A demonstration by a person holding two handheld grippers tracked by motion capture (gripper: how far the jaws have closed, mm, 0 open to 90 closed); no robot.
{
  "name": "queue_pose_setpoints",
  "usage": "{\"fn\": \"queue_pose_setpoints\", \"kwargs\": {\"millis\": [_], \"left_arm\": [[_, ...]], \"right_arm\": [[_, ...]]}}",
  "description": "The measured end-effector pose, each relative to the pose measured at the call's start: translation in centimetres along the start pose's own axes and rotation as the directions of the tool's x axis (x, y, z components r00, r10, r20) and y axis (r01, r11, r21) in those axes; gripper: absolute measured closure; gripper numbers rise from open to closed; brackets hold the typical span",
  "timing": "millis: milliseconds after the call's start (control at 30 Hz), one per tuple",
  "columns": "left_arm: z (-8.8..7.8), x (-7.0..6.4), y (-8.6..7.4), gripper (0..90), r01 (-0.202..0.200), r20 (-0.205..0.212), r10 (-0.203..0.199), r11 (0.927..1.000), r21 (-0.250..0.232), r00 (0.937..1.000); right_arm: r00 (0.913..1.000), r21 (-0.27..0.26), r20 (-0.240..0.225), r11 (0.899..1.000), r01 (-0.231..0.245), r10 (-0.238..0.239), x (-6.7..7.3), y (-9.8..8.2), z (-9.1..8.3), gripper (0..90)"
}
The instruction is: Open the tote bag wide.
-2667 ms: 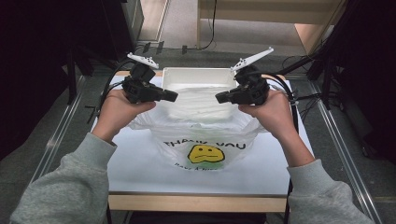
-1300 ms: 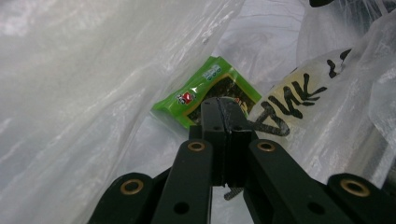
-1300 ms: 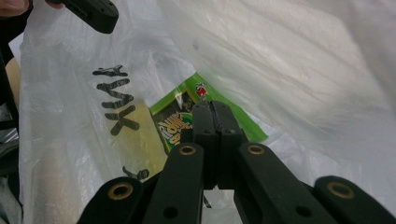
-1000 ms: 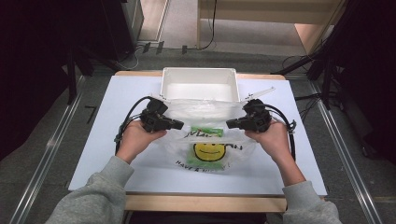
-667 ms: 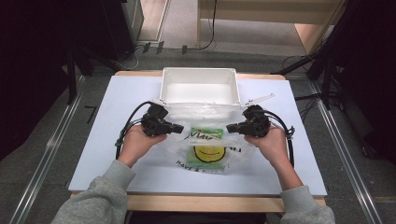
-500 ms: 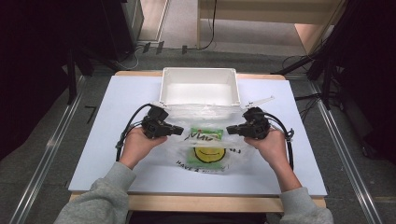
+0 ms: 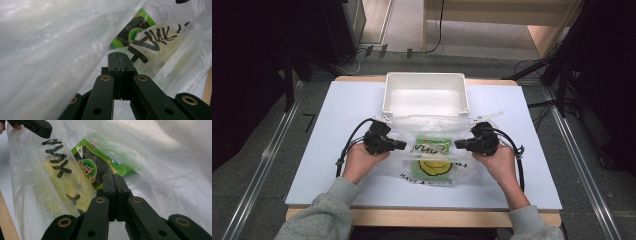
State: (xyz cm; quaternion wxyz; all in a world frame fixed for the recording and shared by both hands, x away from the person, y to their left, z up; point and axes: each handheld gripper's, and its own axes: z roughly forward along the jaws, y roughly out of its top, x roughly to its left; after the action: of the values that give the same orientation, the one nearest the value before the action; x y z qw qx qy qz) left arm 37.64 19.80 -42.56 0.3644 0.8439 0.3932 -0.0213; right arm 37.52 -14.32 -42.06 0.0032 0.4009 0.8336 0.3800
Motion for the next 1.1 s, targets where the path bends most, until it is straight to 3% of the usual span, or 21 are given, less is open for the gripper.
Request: {"fn": "queue_pose_setpoints", "kwargs": {"millis": [367,633,800,967,1033,1100], "left_arm": [[-0.5,0.6,-1.8,90.0,0.033,-0.005,-0.033,0.9988,-0.035,0.9994],[0.5,1.6,-2.4,90.0,0.075,-0.047,-0.075,0.9971,0.005,0.9961],[0.5,2.4,-3.0,90.0,0.113,-0.070,-0.111,0.9935,0.015,0.9913],[0.3,3.3,-3.5,90.0,0.184,-0.066,-0.183,0.9829,0.010,0.9809],[0.0,3.6,-3.6,90.0,0.192,-0.073,-0.190,0.9814,0.010,0.9790],[-0.5,3.7,-3.7,90.0,0.188,-0.120,-0.185,0.9821,0.013,0.9753]], "right_arm": [[0.9991,0.014,0.034,1.000,-0.026,0.025,-0.3,-1.8,1.1,90.0],[0.9963,0.023,0.066,0.998,-0.056,0.055,-0.9,-2.5,1.9,90.0],[0.9941,0.046,0.088,0.997,-0.068,0.064,-1.1,-3.1,2.4,90.0],[0.9910,0.060,0.111,0.995,-0.081,0.074,-1.5,-3.7,2.7,90.0],[0.9889,0.056,0.120,0.994,-0.095,0.088,-1.7,-3.9,2.5,90.0],[0.9862,0.044,0.126,0.993,-0.113,0.106,-1.8,-4.1,2.3,90.0]]}}
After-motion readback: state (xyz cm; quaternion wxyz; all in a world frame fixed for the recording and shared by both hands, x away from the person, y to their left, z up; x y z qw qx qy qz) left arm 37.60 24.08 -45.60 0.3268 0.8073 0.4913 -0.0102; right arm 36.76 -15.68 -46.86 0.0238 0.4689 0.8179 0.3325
